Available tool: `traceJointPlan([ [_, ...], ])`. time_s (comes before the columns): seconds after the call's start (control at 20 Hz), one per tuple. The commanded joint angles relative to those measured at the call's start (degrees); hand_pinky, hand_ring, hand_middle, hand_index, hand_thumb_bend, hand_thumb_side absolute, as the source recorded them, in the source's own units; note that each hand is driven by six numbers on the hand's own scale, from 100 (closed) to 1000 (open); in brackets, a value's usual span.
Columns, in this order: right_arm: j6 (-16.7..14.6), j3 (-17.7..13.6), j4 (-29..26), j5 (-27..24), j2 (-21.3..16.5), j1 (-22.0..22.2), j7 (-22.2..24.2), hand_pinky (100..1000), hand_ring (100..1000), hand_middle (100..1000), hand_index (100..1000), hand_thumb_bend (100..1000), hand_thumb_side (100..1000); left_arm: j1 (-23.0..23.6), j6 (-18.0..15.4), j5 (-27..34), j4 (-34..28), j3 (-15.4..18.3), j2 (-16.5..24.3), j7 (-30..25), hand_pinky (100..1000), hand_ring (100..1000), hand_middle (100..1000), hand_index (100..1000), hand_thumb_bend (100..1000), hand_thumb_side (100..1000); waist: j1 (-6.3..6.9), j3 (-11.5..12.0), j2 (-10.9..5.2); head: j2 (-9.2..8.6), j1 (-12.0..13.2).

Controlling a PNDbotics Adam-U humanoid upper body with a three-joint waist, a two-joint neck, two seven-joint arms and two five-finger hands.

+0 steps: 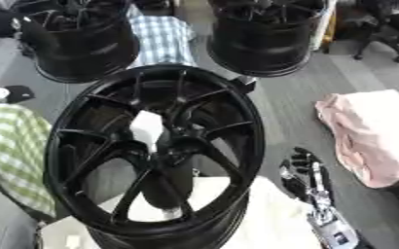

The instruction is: Pull the pin out of the wheel hub.

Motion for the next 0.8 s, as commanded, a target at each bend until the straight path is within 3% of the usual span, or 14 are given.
traceJointPlan([
  [0.05,-0.1,0.1,-0.4,0.3,-1.2,-0.5,0.3,743,731,688,837,100,126,-2.9,-9.2,-0.4,-1.4,-4.5,-1.2,-9.9,804,785,776,871,446,331,0.01,-0.1,-0.75,-0.13,0.2],
  [0.4,-0.2,0.2,-0.3,0.3,-1.1,-0.5,0.4,743,731,688,837,100,127,-6.5,-11.7,-7.0,1.3,-10.4,-6.0,-9.9,830,814,812,891,494,360,-0.03,-0.3,-0.8,-0.13,0.3],
  [0.8,-0.3,0.3,-0.4,0.4,-0.8,-0.5,0.5,742,730,688,837,100,128,-8.2,-17.5,-16.7,9.0,-11.0,-10.4,-9.9,856,838,849,907,461,363,-0.01,-0.7,-0.81,-0.13,0.3],
])
